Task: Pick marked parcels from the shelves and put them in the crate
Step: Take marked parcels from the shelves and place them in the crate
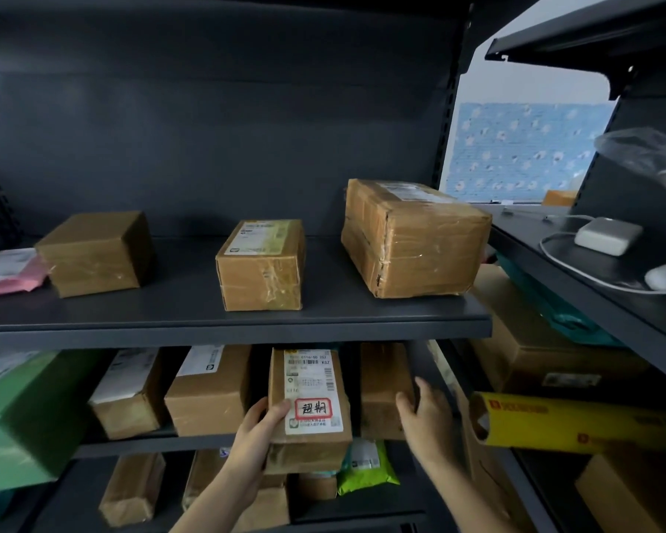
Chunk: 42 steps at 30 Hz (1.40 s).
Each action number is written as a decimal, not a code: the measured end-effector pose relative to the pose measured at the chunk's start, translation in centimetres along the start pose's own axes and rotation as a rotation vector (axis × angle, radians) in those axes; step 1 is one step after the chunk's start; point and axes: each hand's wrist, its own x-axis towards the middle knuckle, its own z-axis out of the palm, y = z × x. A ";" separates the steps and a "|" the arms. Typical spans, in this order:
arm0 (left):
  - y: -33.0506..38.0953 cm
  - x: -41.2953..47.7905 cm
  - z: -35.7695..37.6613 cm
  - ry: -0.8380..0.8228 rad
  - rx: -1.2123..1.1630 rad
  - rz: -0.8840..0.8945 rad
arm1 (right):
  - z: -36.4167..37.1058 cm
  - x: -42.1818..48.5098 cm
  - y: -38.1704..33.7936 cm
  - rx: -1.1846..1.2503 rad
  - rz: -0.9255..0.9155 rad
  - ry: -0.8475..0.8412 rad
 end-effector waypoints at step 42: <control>-0.1 -0.7 -1.7 -0.015 -0.028 0.015 | 1.6 -1.6 -0.9 0.434 0.233 -0.136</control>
